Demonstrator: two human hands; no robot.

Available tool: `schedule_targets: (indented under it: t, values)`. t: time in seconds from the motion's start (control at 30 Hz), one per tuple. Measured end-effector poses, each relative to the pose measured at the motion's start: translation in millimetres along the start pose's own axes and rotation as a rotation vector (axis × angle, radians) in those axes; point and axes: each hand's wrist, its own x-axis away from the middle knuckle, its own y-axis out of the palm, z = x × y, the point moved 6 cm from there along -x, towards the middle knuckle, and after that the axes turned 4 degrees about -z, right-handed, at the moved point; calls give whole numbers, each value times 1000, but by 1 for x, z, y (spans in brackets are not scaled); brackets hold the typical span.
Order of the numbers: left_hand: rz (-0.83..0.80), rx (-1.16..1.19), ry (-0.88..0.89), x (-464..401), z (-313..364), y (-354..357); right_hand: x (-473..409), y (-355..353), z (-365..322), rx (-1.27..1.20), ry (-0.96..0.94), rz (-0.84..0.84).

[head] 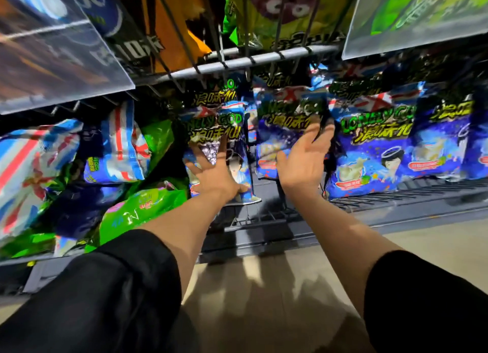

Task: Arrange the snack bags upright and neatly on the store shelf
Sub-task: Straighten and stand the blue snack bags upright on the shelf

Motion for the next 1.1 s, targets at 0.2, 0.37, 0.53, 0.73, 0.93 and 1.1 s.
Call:
schedule_targets:
  t: [0.2,0.37,0.53,0.73,0.93,1.1]
  values:
    - [-19,-62,-64,-3,-11,9,6,65,1,232,-91,-526]
    - [3,29,-155,3,-14,10,-13,63,25,252,138,-358]
    - [21,78,-163,0,-13,19,-20,75,5,230,-57,-527]
    - [12,68,-111,-11,-5,21,-38,74,13,233,-81,-514]
    - [-34,113,-102,-7,4,17,-24,59,14,146,-49,-497]
    - [-68,101,84,16,17,5,-1,38,-2,34,-130,-277]
